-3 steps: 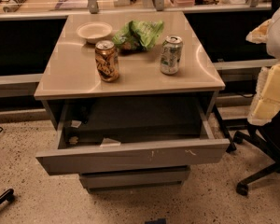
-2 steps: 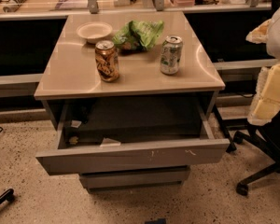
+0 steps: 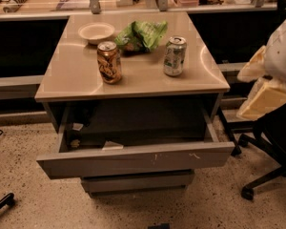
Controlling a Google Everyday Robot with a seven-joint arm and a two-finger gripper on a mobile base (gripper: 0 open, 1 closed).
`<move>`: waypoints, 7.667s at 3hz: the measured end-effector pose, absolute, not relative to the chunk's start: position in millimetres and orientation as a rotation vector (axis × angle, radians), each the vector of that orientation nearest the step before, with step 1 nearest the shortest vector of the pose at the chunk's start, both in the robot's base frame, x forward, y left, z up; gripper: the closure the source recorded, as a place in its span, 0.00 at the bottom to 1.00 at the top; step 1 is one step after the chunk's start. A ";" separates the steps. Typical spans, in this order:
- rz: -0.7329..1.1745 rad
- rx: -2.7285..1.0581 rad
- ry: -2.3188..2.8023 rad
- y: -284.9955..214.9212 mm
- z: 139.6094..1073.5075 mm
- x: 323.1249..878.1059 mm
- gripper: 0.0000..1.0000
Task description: Close top drawer
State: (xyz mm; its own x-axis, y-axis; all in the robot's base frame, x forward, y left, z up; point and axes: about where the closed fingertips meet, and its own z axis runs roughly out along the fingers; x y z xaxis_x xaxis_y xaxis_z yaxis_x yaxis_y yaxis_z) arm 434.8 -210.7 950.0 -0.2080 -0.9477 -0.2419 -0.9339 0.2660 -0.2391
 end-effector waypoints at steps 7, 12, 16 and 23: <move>0.411 -1.810 2.220 -137.7 629.9 438.7 1.00; 0.015 -1.909 1.587 -124.2 624.9 511.4 1.00; -0.056 -1.704 1.505 -113.5 635.6 606.9 1.00; 0.093 -1.978 1.755 -130.8 642.2 520.0 1.00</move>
Offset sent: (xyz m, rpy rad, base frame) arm 0.0081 0.0328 -0.2278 0.2010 0.0746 0.0366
